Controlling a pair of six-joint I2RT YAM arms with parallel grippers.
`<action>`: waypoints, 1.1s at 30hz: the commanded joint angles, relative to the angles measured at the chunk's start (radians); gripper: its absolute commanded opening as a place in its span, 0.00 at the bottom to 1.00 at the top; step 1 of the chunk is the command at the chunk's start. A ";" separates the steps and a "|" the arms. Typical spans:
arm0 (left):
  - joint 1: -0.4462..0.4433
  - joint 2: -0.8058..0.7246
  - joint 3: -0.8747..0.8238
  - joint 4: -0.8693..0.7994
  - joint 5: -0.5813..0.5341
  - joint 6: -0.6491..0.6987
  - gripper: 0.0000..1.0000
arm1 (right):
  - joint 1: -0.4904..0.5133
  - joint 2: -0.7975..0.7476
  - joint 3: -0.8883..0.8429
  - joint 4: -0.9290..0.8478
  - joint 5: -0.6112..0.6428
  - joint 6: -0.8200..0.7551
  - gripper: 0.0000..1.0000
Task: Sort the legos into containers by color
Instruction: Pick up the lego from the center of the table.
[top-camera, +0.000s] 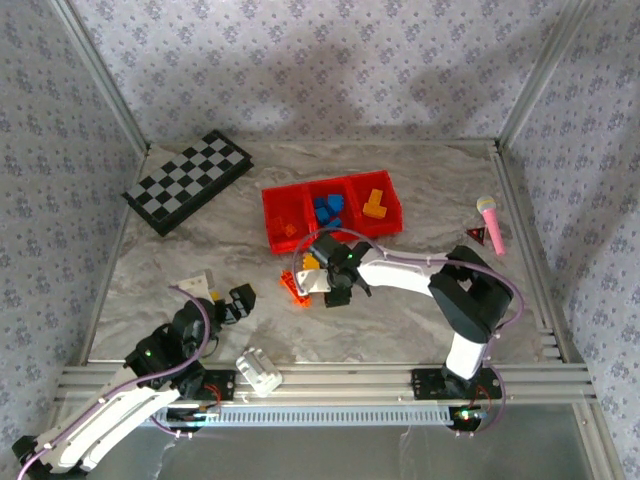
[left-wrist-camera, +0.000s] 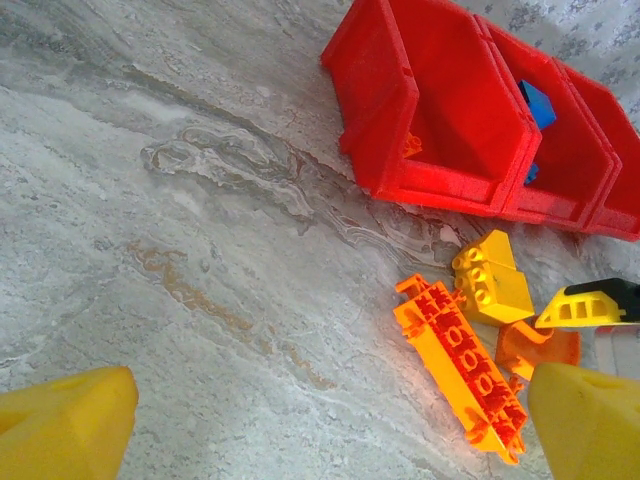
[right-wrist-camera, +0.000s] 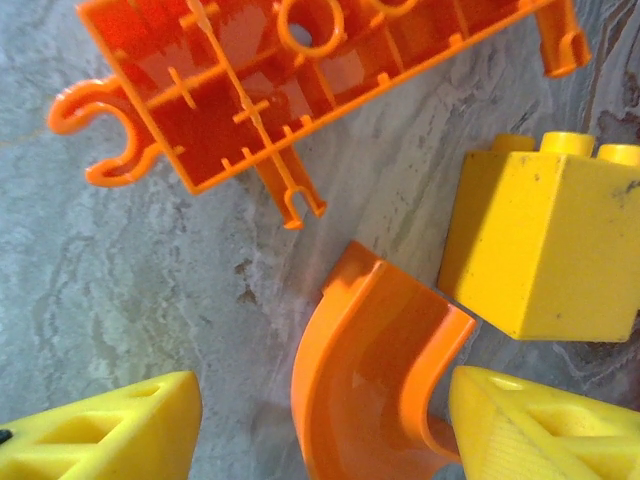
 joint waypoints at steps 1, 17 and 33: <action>0.006 -0.011 0.003 -0.007 -0.017 0.022 1.00 | -0.027 0.029 0.030 0.002 -0.025 -0.021 0.67; 0.006 0.000 0.003 0.004 -0.022 0.024 1.00 | -0.067 0.093 0.048 0.009 -0.021 -0.020 0.62; 0.007 0.001 -0.003 0.007 -0.032 0.018 1.00 | -0.062 0.117 -0.020 0.137 0.094 0.000 0.38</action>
